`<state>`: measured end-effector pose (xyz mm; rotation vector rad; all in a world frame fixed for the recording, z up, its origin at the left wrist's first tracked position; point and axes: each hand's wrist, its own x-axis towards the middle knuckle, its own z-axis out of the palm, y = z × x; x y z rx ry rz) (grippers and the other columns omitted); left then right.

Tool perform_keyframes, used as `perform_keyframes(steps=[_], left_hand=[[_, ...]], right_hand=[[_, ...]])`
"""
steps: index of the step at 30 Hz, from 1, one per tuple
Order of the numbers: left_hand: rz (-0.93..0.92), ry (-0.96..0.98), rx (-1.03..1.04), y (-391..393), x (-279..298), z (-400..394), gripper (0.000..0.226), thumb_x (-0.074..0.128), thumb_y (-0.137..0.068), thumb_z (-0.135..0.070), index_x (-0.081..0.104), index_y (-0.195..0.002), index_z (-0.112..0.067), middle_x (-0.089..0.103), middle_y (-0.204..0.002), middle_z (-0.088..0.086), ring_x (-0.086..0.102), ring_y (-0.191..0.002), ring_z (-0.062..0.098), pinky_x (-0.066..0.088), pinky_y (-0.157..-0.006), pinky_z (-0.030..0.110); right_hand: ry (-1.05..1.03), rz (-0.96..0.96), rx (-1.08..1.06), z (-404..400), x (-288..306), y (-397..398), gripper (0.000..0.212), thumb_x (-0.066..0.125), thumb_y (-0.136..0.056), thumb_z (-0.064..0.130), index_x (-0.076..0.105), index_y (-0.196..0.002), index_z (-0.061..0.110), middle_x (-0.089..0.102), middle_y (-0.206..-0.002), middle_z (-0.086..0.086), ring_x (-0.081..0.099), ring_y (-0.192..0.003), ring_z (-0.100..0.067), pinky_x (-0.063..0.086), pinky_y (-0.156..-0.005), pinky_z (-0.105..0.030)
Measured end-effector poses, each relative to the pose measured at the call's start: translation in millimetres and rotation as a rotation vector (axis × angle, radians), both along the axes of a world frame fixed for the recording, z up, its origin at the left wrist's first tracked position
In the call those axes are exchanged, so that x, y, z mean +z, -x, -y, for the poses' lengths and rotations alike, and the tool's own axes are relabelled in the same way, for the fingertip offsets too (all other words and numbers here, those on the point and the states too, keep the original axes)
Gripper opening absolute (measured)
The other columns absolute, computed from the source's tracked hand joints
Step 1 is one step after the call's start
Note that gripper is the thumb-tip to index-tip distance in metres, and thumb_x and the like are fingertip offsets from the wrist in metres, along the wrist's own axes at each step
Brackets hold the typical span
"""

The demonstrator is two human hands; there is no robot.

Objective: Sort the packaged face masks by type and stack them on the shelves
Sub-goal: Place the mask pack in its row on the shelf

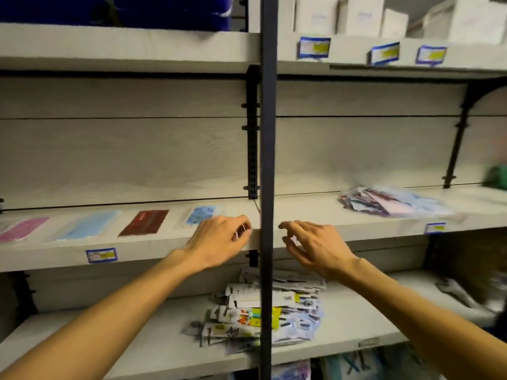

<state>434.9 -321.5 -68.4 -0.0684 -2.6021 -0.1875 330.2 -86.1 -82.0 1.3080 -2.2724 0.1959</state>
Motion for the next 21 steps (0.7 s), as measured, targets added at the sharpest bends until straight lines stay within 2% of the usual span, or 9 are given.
perform_keyframes(steps=[3, 6, 9, 15, 21], left_hand=[[0.023, -0.018, -0.066, 18.6, 5.7, -62.4, 0.016, 0.058, -0.098, -0.042, 0.065, -0.106, -0.030, 0.067, -0.085, -0.014, 0.065, -0.076, 0.007, 0.057, -0.074, 0.033], [0.074, -0.107, -0.098, 43.5, 9.4, -122.1, 0.020, 0.058, -0.098, -0.042, 0.066, -0.111, -0.031, 0.070, -0.096, -0.015, 0.067, -0.085, 0.007, 0.057, -0.081, 0.033], [0.113, 0.076, -0.133, 69.4, 12.1, -169.5, 0.029, 0.052, -0.099, -0.046, 0.063, -0.120, -0.030, 0.070, -0.112, -0.012, 0.066, -0.093, 0.011, 0.055, -0.087, 0.036], [0.083, 0.295, -0.145, 121.4, 21.6, -219.8, 0.031, 0.048, -0.098, -0.046, 0.062, -0.118, -0.028, 0.068, -0.118, -0.008, 0.064, -0.097, 0.015, 0.052, -0.084, 0.037], [-0.008, 0.363, -0.155, 199.7, 19.1, -251.8, 0.032, 0.049, -0.094, -0.045, 0.061, -0.117, -0.027, 0.067, -0.122, -0.007, 0.064, -0.102, 0.019, 0.048, -0.079, 0.033]], right_hand=[[0.087, 0.059, -0.082, -65.5, -0.4, 21.9, 0.045, 0.041, -0.105, 0.044, 0.044, -0.144, 0.023, 0.064, -0.128, 0.000, 0.067, -0.098, -0.015, 0.058, -0.077, -0.031], [0.156, 0.086, -0.185, -126.0, -8.4, 40.8, 0.045, 0.048, -0.103, 0.040, 0.044, -0.144, 0.021, 0.062, -0.132, 0.000, 0.065, -0.107, -0.017, 0.058, -0.081, -0.033], [0.146, 0.066, -0.274, -176.1, -15.4, 55.0, 0.046, 0.051, -0.100, 0.037, 0.045, -0.143, 0.021, 0.060, -0.135, 0.000, 0.060, -0.116, -0.019, 0.057, -0.080, -0.037], [0.141, 0.037, -0.378, -239.1, -12.9, 88.1, 0.047, 0.053, -0.098, 0.035, 0.047, -0.142, 0.021, 0.059, -0.137, 0.001, 0.055, -0.122, -0.020, 0.054, -0.085, -0.036], [0.102, -0.003, -0.493, -277.8, -19.8, 147.7, 0.053, 0.050, -0.098, 0.039, 0.040, -0.146, 0.020, 0.055, -0.141, -0.001, 0.051, -0.124, -0.021, 0.049, -0.088, -0.032]])
